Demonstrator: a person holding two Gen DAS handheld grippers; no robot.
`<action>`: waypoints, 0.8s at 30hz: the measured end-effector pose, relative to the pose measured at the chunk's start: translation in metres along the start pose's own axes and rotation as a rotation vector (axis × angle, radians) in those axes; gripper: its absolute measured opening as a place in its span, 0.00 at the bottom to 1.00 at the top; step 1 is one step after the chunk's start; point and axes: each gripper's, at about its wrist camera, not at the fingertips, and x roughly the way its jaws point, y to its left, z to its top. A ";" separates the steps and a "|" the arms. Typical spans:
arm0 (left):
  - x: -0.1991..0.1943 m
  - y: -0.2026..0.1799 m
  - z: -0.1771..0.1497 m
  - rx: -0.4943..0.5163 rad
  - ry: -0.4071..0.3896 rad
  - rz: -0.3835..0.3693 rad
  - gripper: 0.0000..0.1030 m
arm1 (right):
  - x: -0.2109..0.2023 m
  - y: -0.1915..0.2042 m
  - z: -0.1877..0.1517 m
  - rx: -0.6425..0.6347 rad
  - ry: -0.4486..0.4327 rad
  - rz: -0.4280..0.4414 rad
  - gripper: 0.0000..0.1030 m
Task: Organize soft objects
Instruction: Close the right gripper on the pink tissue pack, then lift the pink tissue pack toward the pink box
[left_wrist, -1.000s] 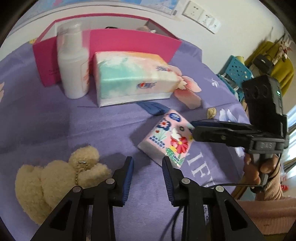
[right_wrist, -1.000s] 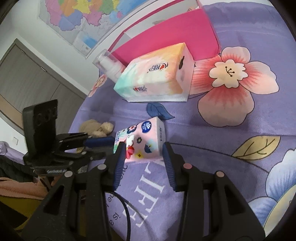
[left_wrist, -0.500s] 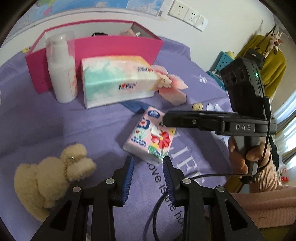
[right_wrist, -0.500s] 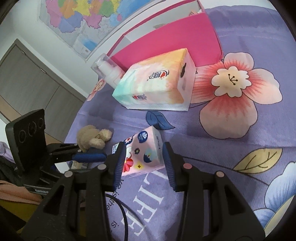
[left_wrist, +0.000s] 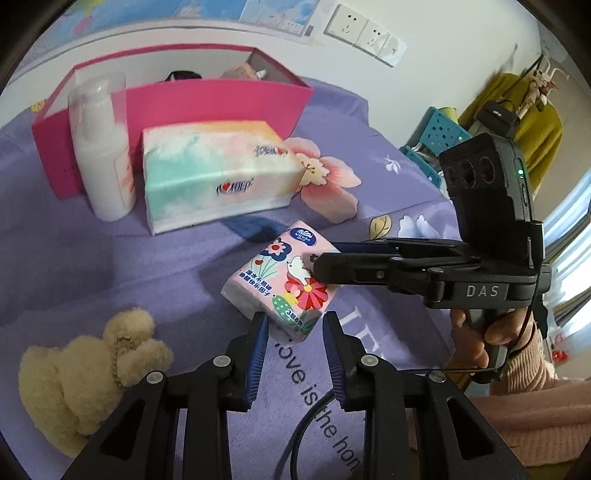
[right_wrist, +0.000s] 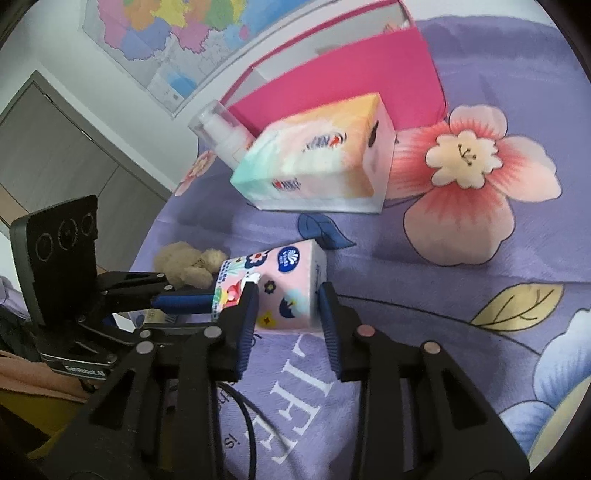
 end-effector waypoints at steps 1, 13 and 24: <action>-0.002 -0.001 0.001 0.004 -0.007 0.003 0.29 | -0.003 0.003 0.001 -0.005 -0.007 -0.004 0.36; -0.021 -0.005 0.018 0.037 -0.077 0.014 0.29 | -0.024 0.022 0.014 -0.050 -0.075 -0.015 0.36; -0.031 -0.010 0.030 0.062 -0.133 0.029 0.29 | -0.039 0.030 0.030 -0.076 -0.138 -0.018 0.36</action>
